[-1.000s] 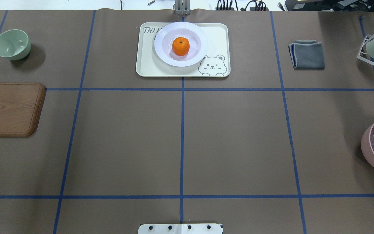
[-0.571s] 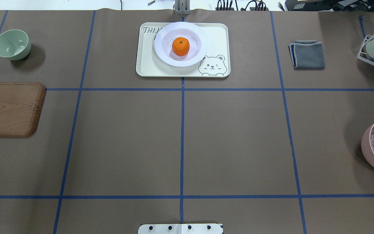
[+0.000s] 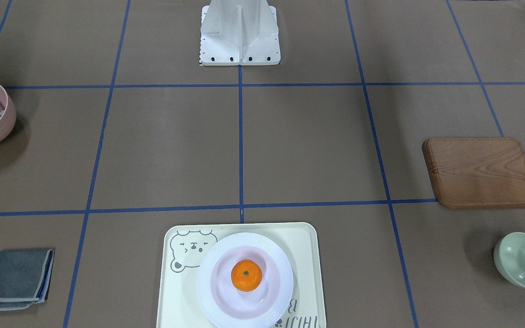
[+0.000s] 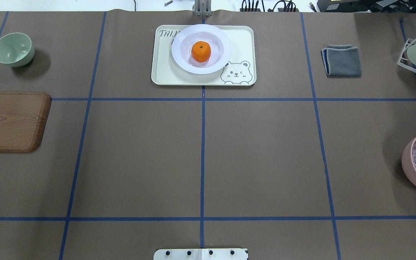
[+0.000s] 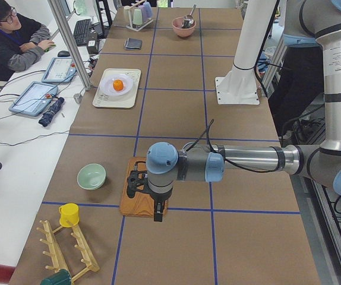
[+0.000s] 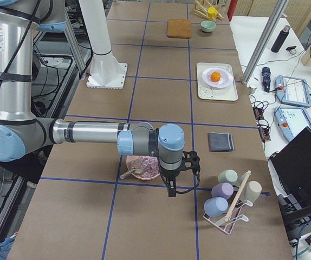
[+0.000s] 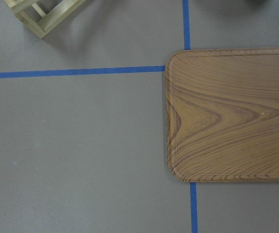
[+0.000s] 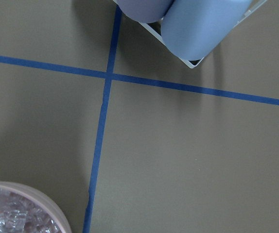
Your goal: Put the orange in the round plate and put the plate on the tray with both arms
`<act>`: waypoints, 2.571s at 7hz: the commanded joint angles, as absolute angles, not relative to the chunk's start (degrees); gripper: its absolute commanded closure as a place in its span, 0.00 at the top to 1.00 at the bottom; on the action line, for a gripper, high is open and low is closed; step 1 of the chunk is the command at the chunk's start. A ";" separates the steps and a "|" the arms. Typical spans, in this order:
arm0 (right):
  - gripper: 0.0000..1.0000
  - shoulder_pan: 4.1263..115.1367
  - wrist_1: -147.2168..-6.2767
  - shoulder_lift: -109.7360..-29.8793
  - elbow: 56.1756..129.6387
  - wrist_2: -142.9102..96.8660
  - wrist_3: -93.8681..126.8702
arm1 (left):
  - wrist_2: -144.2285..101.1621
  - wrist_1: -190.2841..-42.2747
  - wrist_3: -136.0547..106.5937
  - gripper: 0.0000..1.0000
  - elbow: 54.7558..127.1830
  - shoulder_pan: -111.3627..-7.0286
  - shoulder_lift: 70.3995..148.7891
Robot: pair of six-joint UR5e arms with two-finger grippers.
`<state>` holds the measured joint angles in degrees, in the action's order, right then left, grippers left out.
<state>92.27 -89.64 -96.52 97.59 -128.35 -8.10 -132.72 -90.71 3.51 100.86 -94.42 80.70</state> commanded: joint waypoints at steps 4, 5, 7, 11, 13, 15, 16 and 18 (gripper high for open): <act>1.00 92.29 -89.12 -97.21 97.91 -133.31 -8.08 | -132.45 -91.14 3.96 0.99 101.51 -94.39 80.77; 1.00 92.29 -89.12 -97.21 97.91 -133.33 -8.09 | -132.45 -91.06 3.96 0.99 101.43 -94.39 80.77; 1.00 92.29 -89.12 -97.21 98.26 -134.55 -8.26 | -132.45 -91.05 3.96 0.99 101.51 -94.48 80.07; 1.00 92.29 -89.30 -99.04 98.26 -134.56 -8.52 | -132.45 -91.06 3.96 0.99 101.43 -94.48 79.98; 1.00 92.37 -89.12 -99.84 98.70 -133.95 -8.79 | -132.45 -91.14 3.96 0.99 101.34 -94.48 79.98; 1.00 92.29 -89.30 -100.72 99.41 -133.77 -9.32 | -132.45 -91.06 3.87 0.99 101.51 -94.48 79.98; 1.00 92.29 -89.30 -100.55 99.32 -133.77 -9.23 | -132.45 -91.05 3.87 0.99 101.43 -94.48 79.98; 1.00 92.29 -89.47 -100.37 99.58 -134.29 -9.14 | -132.45 -91.05 3.87 0.99 101.60 -94.48 79.98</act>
<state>92.29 -89.33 -100.44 99.46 -133.92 -9.18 -132.45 -91.06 3.87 101.51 -94.48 79.98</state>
